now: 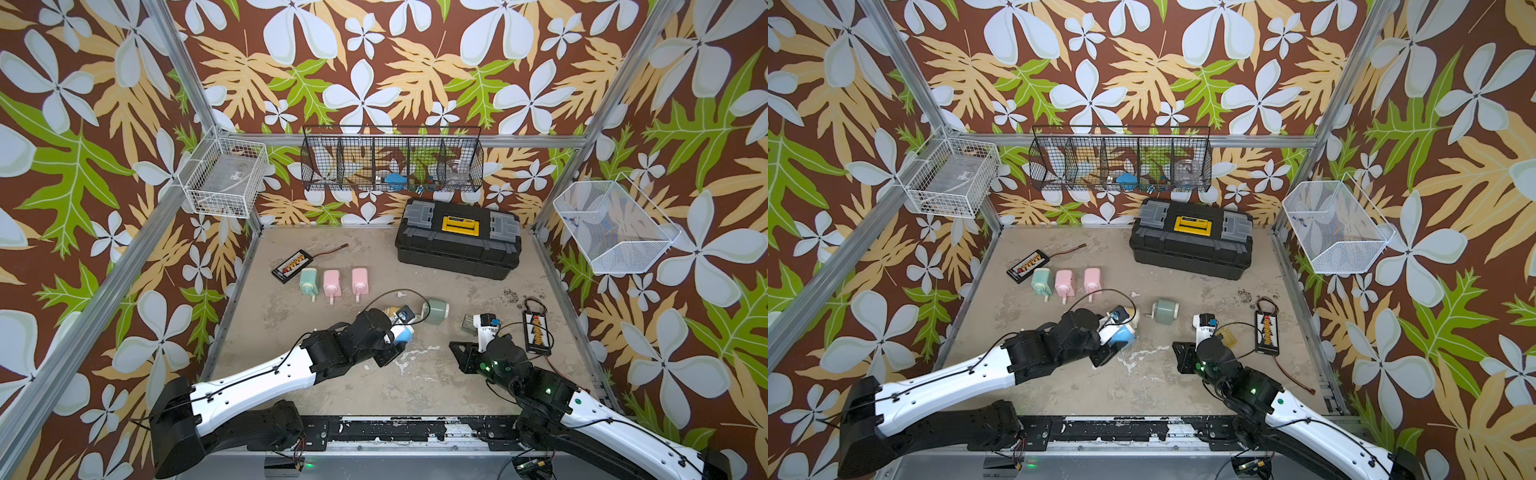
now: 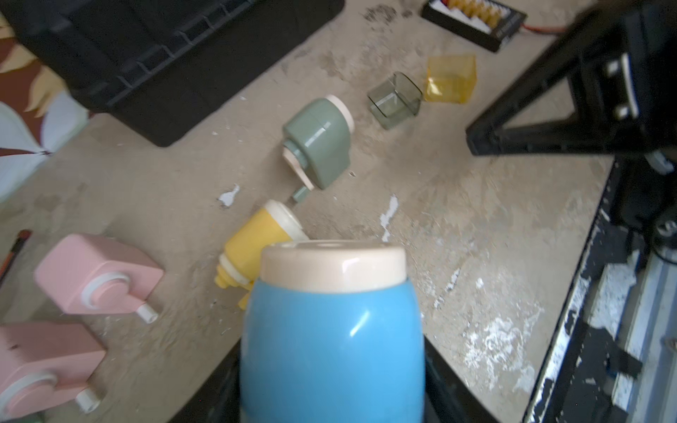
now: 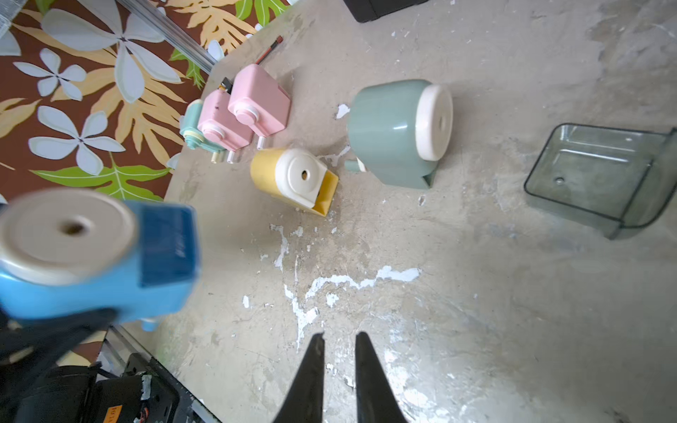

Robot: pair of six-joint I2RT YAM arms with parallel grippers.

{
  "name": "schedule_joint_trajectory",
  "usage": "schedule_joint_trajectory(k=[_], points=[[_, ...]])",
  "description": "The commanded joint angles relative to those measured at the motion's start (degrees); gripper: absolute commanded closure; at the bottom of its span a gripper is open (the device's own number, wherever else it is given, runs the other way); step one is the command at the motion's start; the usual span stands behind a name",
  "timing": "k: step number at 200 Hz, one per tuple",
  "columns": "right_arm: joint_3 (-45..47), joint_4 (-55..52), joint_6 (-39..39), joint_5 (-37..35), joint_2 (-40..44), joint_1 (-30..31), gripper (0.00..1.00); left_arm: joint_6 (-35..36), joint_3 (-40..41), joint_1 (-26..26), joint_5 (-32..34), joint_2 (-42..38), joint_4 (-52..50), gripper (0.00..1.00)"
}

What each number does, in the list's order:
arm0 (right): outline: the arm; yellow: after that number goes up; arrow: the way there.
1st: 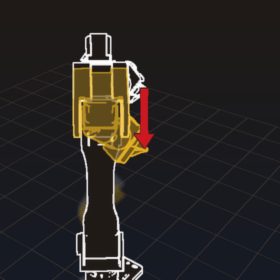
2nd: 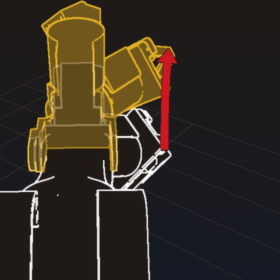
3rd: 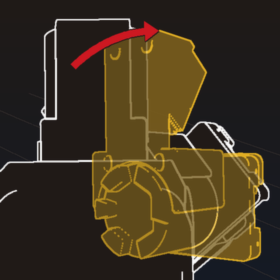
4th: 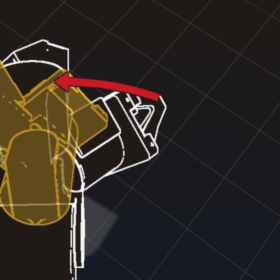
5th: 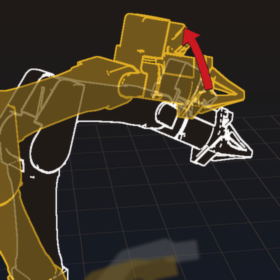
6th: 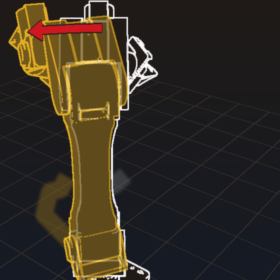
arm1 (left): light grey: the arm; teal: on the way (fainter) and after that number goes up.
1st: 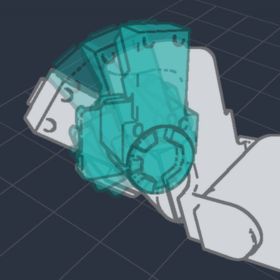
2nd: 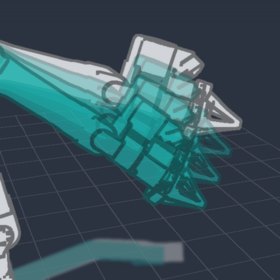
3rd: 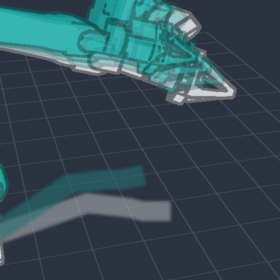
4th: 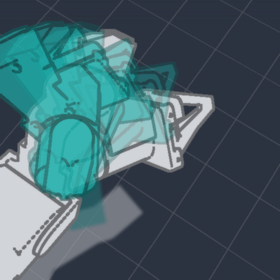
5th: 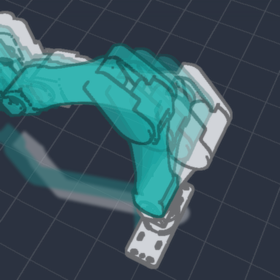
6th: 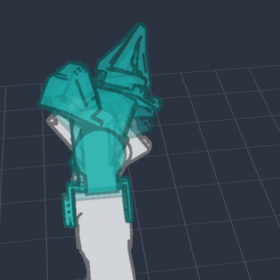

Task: Put the tray back into the pencil sharpener
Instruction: Place the pencil sharpener at the center of the board.

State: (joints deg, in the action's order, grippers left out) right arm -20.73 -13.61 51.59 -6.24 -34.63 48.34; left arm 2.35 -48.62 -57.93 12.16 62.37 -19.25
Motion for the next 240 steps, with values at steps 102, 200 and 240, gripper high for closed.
schedule_joint_trajectory(k=[102, 200, 240], points=[[-1.02, -1.64, -1.22, -2.1, 0.66, 0.07, 0.83, -28.69, -33.72, 14.78, 15.26, 29.78, -14.29, 1.0], [-0.93, -2.85, -2.46, -3.48, 0.36, -0.08, 0.82, -31.89, -50.06, 20.75, 9.56, 54.87, -15.52, 1.0], [-0.9, -2.11, -2.98, -3.6, -0.85, -0.08, 0.82, -33.6, -49.67, 22.55, 6.71, 57.01, -14.77, 1.0]])
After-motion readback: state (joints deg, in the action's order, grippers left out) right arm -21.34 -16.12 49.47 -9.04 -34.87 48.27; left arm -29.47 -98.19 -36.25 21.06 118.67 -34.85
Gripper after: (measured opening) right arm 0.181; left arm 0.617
